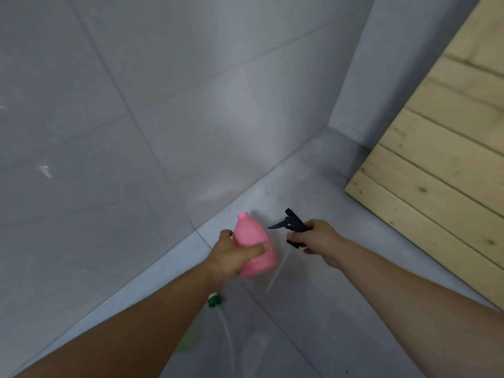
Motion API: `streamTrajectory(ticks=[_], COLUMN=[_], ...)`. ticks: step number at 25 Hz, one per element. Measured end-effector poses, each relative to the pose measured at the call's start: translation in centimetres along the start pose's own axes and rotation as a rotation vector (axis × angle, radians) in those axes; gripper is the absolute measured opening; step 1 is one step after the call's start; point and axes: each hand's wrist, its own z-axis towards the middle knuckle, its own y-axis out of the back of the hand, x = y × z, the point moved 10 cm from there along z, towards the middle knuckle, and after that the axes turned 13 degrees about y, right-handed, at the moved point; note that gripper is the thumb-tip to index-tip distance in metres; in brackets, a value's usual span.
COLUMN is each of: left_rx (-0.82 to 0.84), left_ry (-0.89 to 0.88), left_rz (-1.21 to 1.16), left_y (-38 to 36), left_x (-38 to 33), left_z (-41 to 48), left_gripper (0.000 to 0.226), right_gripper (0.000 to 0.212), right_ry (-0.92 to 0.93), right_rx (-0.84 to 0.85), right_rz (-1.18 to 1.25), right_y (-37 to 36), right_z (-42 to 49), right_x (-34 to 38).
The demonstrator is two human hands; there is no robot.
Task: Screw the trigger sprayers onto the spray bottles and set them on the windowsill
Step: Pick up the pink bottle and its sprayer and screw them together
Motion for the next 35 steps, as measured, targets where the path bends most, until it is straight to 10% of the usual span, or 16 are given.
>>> streamTrajectory(ticks=[15,24,35], left_rx=[0.091,0.144,0.258], left_ry=[-0.62,-0.727,-0.777], left_rz=[0.456,0.511,0.445], left_y=[0.7,0.0,-2.4], left_x=[-13.8,-11.8,-12.8], left_z=[-29.9,-34.6,-35.4], left_gripper=[0.095,0.089,0.089], right_gripper=[0.029,0.024,0.029], right_ry=[0.642,0.871,0.775], right_rx=[-0.439,-0.6,-0.227], right_rz=[0.257,0.474,0.358], right_y=[18.3,21.2,13.3], right_z=[-25.2,-32.9,-30.6], right_x=[29.1,32.1,30.5])
